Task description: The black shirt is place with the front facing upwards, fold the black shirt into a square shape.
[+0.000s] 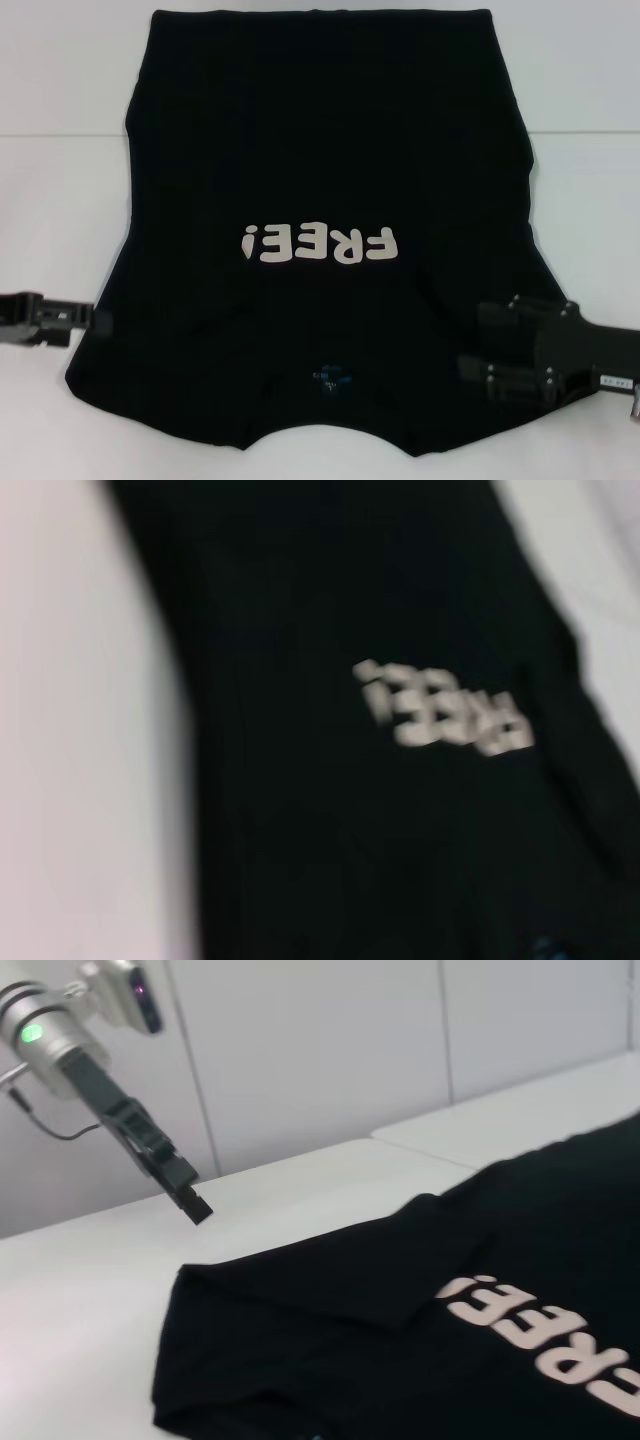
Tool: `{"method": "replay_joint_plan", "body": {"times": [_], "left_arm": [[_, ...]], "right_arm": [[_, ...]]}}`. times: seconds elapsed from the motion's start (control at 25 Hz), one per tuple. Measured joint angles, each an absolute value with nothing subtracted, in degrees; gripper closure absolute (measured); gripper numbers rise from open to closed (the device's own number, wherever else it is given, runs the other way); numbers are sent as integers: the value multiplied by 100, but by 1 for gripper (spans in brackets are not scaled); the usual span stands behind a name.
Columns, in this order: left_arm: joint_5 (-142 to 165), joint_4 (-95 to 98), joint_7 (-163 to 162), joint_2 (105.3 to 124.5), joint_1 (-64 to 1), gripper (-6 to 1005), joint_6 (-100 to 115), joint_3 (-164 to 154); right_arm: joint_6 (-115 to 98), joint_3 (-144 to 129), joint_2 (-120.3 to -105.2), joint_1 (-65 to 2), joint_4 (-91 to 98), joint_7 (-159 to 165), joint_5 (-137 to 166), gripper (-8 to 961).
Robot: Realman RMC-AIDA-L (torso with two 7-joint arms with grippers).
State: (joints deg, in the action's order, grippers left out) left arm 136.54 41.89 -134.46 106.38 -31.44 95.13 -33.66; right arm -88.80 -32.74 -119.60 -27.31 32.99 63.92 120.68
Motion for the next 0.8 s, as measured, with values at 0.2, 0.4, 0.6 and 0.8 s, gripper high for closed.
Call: {"method": "replay_joint_plan", "body": {"times": [0.2, 0.4, 0.6, 0.8], "left_arm": [[14210, 4181, -13708, 10677, -3167, 69, 9402, -3380], [14403, 4147, -13732, 10732, -3166, 72, 9128, -3395], [14589, 4132, -13700, 10839, -3164, 76, 8873, -3415], [14641, 4130, -13628, 10953, -3164, 79, 8724, -3441]], "right_arm": [[-8862, -3255, -11944, -2717, 3033, 6128, 12056, 161], [-8913, -3255, -11944, -2714, 3031, 6129, 12050, 160], [-8965, -3257, -11946, -2712, 3031, 6156, 12046, 159], [-9013, -3261, -11950, -2696, 3032, 6158, 12047, 160]]}}
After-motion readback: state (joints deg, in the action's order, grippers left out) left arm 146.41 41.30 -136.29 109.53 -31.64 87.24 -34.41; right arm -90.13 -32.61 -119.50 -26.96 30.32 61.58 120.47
